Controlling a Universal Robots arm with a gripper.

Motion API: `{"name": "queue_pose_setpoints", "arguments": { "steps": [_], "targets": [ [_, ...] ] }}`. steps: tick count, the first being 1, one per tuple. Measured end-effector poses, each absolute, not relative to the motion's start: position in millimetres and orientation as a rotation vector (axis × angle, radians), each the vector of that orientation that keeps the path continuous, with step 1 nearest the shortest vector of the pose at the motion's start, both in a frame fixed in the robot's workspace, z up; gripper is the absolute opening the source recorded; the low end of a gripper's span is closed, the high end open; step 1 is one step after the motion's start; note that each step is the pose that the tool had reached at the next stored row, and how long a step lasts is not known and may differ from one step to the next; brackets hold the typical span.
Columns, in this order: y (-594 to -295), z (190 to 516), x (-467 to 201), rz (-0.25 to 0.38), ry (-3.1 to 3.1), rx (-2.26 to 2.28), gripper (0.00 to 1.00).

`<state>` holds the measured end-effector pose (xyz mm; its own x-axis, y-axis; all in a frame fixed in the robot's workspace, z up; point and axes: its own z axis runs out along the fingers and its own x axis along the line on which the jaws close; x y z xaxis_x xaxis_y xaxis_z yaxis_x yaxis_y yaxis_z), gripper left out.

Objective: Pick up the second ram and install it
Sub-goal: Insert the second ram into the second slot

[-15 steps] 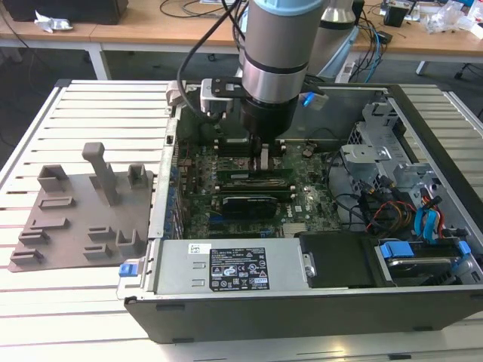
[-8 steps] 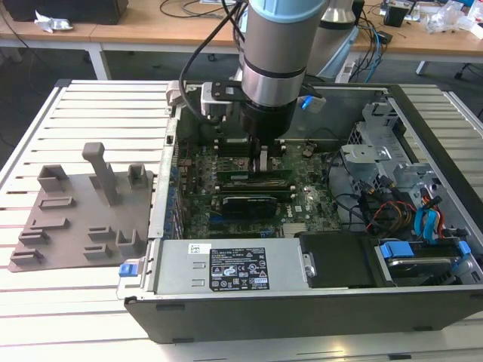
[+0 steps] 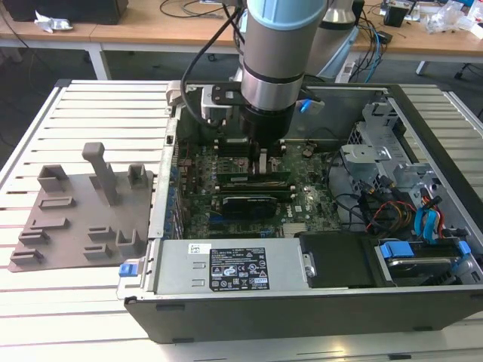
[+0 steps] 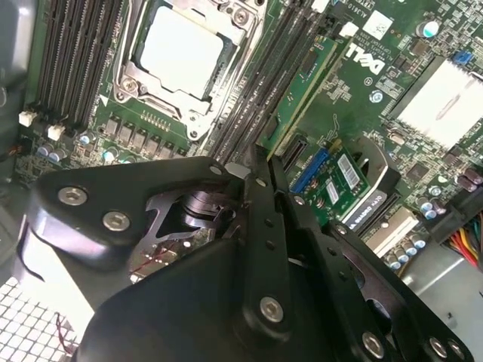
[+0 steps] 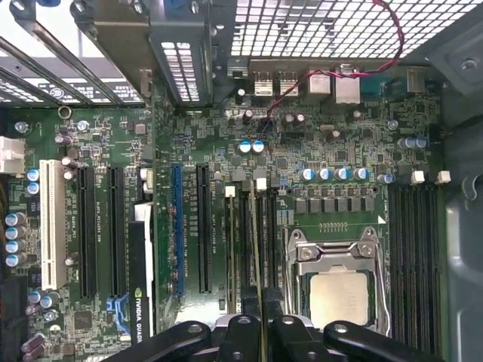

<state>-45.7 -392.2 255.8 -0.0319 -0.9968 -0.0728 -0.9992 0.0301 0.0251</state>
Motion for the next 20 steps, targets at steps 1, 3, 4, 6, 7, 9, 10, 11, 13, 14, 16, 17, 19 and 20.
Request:
{"name": "queue_pose_setpoints", "arguments": {
  "steps": [1, 3, 4, 6, 7, 9, 10, 11, 13, 14, 16, 17, 19, 20],
  "targets": [
    [-391.6, 254.0, -45.7, 0.107, 2.229, -2.161, 0.14],
    [-389.8, 251.5, -45.8, 0.107, 2.230, -2.161, 0.14],
    [-387.8, 250.8, -45.7, 0.107, 2.229, -2.161, 0.14],
    [-379.7, 248.8, -45.7, 0.107, 2.229, -2.161, 0.14],
    [-376.3, 248.1, -45.7, 0.107, 2.229, -2.161, 0.14],
    [-375.5, 246.8, -45.7, 0.107, 2.230, -2.161, 0.14],
    [-376.3, 245.7, -45.4, 0.107, 2.231, -2.160, 0.14],
    [-377.4, 245.1, -44.6, 0.107, 2.232, -2.158, 0.14],
    [-379.7, 244.5, -44.3, 0.106, 2.237, -2.153, 0.14],
    [-380.0, 244.3, -44.3, 0.105, 2.247, -2.144, 0.14],
    [-380.2, 244.0, -44.2, 0.102, 2.265, -2.126, 0.14],
    [-380.2, 243.6, -43.6, 0.098, 2.274, -2.119, 0.14],
    [-380.2, 242.7, -42.0, 0.095, 2.285, -2.110, 0.14],
    [-380.2, 241.9, -38.8, 0.089, 2.294, -2.106, 0.14]
  ]
}}
